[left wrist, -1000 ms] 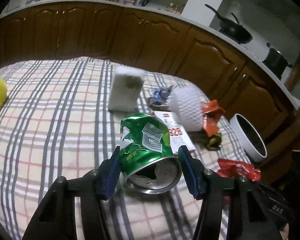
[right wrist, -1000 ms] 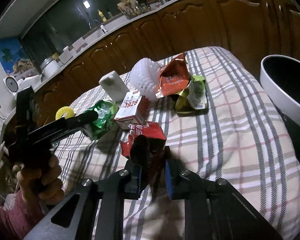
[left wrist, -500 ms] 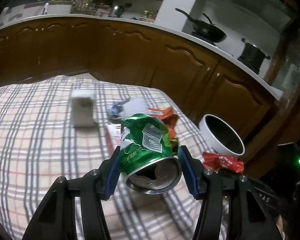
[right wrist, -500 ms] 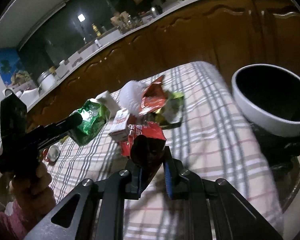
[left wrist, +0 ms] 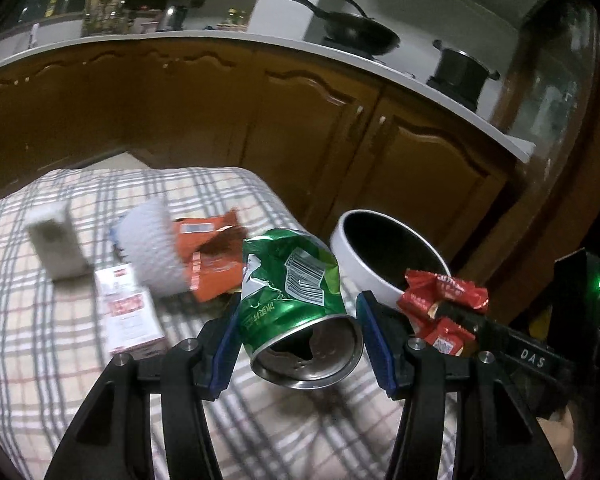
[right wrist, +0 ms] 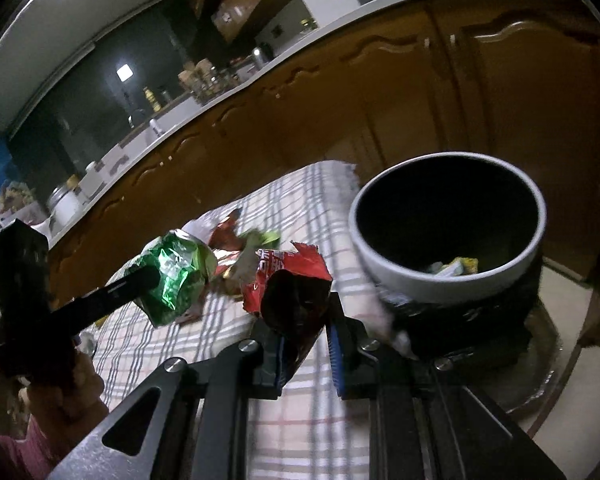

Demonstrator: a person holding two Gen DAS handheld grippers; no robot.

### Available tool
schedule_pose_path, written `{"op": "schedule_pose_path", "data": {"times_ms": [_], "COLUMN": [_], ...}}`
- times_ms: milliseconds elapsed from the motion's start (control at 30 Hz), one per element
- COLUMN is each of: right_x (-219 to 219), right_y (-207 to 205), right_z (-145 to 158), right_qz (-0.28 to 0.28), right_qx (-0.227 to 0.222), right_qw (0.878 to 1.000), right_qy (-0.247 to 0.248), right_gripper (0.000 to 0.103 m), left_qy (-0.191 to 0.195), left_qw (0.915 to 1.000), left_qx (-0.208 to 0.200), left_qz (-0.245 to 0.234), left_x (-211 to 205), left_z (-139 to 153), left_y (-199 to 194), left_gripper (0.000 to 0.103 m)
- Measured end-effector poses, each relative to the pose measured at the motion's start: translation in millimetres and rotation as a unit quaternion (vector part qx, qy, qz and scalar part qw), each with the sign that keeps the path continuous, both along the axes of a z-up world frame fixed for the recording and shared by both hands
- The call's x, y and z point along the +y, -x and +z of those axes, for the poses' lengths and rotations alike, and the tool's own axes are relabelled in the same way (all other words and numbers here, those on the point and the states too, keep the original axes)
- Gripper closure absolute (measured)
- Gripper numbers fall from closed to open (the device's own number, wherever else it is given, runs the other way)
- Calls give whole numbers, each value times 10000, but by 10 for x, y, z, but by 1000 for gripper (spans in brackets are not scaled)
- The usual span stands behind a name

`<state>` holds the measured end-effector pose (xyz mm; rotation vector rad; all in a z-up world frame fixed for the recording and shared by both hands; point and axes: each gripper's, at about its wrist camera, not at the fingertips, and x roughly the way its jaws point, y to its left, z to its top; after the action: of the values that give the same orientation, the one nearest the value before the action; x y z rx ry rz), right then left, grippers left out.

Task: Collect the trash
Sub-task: 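Carry the can and red wrapper to the white bin and release both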

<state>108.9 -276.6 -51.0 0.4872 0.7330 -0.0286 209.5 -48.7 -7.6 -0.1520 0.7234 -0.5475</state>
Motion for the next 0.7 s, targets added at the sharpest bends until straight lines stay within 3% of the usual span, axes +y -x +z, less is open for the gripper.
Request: {"op": "schedule_pose_path", "data": {"times_ms": [700], "right_x": [-930], "right_y": [-36], "right_z": [23], "right_qz": [-717], "right_qx": [86], "right_qw": [9970], "right_qy": [280], "right_gripper": [86], "left_qy": [-203], "left_qw": [9977], "left_qx": [-101], "left_qz": [-633], "left_x": [-1069], "left_z": [-119], "left_y": [-580], "left_gripper": [49]}}
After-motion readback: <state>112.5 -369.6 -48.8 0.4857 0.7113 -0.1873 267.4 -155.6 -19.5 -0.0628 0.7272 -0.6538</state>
